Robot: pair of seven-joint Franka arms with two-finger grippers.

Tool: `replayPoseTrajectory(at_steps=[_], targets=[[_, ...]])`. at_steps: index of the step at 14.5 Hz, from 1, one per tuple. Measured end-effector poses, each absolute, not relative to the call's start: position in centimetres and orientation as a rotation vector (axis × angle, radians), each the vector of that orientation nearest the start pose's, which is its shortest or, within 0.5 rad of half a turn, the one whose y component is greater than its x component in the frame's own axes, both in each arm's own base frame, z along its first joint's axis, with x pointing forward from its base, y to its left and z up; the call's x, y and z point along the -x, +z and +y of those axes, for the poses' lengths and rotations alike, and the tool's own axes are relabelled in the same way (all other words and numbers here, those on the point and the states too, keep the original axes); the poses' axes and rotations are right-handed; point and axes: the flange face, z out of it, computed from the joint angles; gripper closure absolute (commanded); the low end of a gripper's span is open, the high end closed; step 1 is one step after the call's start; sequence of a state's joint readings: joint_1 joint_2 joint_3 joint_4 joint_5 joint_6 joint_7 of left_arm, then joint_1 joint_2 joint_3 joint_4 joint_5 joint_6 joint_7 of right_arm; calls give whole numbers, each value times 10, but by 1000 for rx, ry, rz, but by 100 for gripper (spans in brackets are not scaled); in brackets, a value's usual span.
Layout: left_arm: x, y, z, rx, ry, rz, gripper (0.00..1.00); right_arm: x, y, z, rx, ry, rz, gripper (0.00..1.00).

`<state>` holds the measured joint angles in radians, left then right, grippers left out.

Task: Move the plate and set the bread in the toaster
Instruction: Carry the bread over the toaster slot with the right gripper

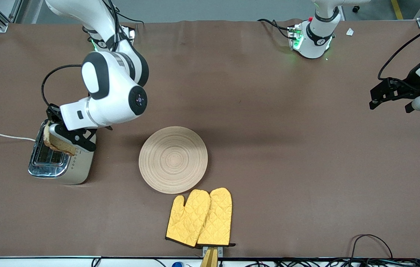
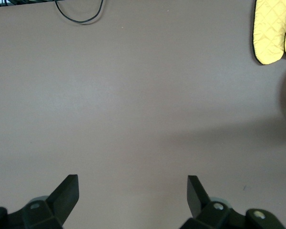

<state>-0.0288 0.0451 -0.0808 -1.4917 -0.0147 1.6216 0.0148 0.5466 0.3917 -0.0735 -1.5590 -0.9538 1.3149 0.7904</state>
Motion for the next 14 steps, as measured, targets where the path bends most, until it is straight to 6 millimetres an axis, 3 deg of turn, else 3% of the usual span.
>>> replayPoseTrajectory(at_steps=[3,8,11,14], targets=[[-571,641,-62,3155,-133,193,0,-594,422,181,-1890,134,-235,100],[-571,641,-61,3155,-133,190,0,-606,409,145,-1860,101,-263,100],[-571,641,-62,3155,-133,193,0,-607,394,145,-1848,91,-261,100],[-571,641,-62,3155,-133,192,0,-603,363,145,-1818,82,-266,100]])
